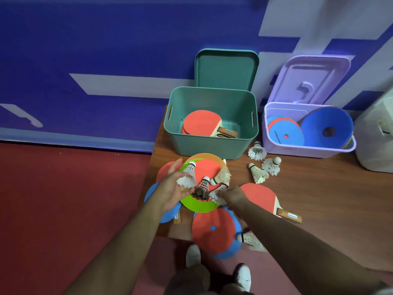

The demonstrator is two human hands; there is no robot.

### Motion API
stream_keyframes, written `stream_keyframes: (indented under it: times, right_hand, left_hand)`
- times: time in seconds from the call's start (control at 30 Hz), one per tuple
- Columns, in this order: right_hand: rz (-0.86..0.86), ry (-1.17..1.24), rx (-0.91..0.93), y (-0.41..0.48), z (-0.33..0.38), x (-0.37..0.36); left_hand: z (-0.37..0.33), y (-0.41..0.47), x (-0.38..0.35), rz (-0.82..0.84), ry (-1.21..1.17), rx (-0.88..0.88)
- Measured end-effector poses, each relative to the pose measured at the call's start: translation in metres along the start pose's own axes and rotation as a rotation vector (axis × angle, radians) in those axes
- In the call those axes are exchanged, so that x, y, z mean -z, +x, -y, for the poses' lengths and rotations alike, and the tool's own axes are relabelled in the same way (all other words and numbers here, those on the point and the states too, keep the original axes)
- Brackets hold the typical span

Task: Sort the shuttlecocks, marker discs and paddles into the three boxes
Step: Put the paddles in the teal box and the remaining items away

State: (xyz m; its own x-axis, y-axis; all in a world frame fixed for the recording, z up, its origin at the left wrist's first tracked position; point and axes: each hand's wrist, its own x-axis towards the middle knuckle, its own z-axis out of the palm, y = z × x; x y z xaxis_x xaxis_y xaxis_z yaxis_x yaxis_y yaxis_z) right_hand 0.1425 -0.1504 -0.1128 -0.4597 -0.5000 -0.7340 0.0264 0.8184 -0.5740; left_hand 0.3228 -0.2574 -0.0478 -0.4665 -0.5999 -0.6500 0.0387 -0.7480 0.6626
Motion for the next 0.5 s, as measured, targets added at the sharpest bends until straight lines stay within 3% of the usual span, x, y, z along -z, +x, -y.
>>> stream_keyframes:
  times: [0.1, 0.3, 0.5]
  right_hand:
    - [0.003, 0.058, -0.03, -0.009, 0.005, 0.011]
    - [0.014, 0.01, 0.039, -0.038, 0.024, 0.059]
    - [-0.086, 0.048, 0.275, -0.06, 0.04, 0.095]
  left_hand:
    - [-0.005, 0.004, -0.004, 0.119, -0.078, 0.033]
    - [-0.012, 0.026, -0.022, 0.11, 0.031, 0.072]
    - [-0.004, 0.037, -0.056, 0.096, -0.027, 0.002]
